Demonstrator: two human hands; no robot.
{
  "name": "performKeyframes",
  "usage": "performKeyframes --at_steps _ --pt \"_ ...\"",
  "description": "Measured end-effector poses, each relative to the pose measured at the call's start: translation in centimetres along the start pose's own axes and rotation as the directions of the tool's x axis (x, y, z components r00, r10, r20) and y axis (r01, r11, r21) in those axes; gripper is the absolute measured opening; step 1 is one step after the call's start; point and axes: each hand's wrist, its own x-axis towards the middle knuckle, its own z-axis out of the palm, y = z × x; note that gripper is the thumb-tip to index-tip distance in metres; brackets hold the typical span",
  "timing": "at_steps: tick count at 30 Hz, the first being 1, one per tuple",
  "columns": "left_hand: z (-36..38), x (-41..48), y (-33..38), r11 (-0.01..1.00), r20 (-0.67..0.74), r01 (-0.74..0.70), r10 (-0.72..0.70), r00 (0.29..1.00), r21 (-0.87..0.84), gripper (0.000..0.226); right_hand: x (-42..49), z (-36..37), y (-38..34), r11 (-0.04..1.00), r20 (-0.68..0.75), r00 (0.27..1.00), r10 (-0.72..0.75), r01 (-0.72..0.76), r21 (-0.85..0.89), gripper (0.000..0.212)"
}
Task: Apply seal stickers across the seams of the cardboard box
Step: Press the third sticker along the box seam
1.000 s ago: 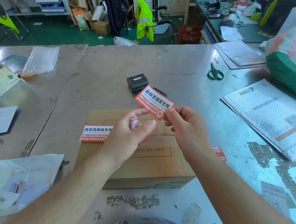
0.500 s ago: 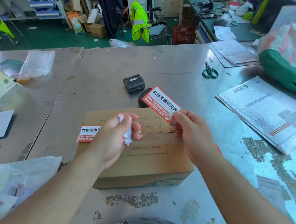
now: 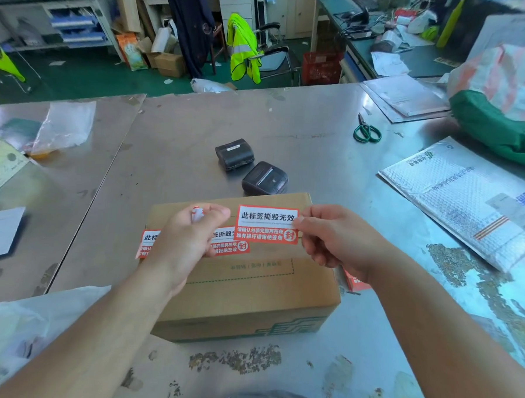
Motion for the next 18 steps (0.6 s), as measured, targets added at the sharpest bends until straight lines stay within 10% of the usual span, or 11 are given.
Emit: performKeyframes --at_steps 10,18 --pt "0.0 -0.7 -0.3 0.946 0.054 0.021 -0.041 0.998 0.324 0.028 -0.6 0.1 0.4 0.999 0.104 0.994 -0.023 0.027 -0.042 0.026" --pt "0.5 -0.2 -0.3 0.963 0.066 0.033 -0.053 0.996 0.269 0.024 -0.3 -0.2 0.3 1.000 0.072 0.997 -0.018 0.020 -0.015 0.026"
